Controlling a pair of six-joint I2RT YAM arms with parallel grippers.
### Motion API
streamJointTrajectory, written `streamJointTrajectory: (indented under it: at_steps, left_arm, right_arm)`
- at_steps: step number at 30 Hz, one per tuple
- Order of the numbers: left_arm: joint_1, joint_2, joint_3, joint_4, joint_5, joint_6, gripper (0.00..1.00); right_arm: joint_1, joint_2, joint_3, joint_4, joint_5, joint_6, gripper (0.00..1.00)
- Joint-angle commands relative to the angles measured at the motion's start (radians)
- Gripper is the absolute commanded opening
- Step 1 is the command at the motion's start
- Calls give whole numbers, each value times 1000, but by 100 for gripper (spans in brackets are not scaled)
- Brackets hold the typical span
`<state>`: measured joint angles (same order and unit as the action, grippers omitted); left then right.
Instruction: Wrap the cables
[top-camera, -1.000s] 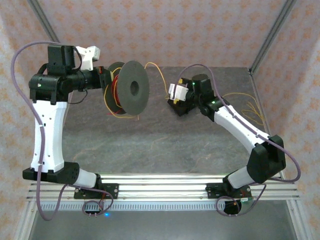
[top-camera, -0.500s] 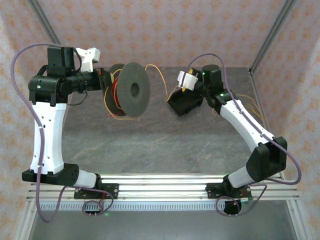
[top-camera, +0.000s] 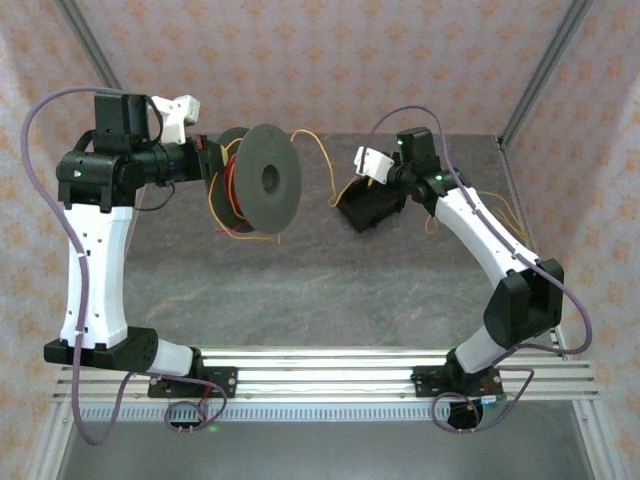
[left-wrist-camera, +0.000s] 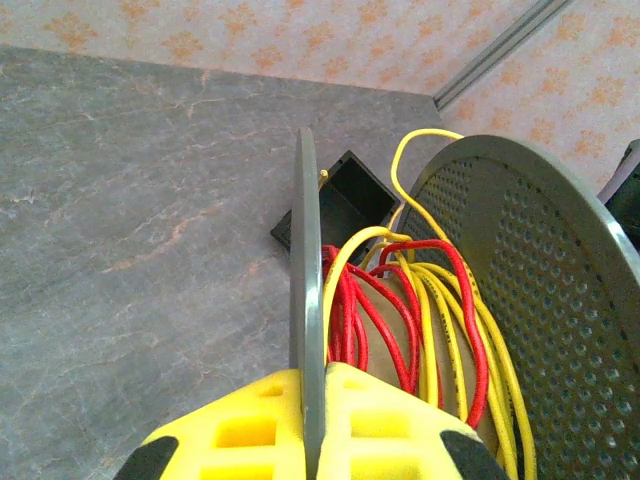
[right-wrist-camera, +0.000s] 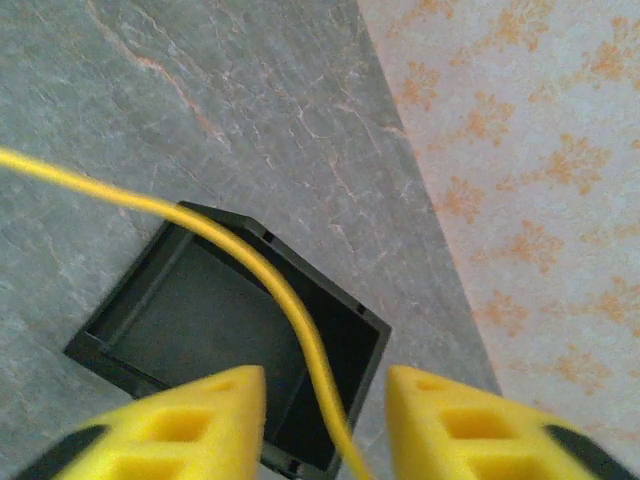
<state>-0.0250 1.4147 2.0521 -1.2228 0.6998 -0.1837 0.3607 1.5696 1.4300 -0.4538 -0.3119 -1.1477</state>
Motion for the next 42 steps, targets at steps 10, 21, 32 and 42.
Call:
streamJointTrajectory:
  at_steps: [10, 21, 32, 42]
  left_arm:
    - [85, -10, 68, 257, -34, -231, 0]
    - [171, 13, -18, 697, -511, -598, 0]
    - [230, 83, -207, 1053, -669, -834, 0]
    - [339, 117, -205, 1055, -470, -1007, 0]
  right_arm:
    - [-9, -21, 17, -29, -70, 179, 0]
    - [82, -168, -188, 40, -137, 320, 0]
    - [203, -288, -293, 23, -17, 346, 0]
    - [175, -106, -206, -139, 210, 469, 0]
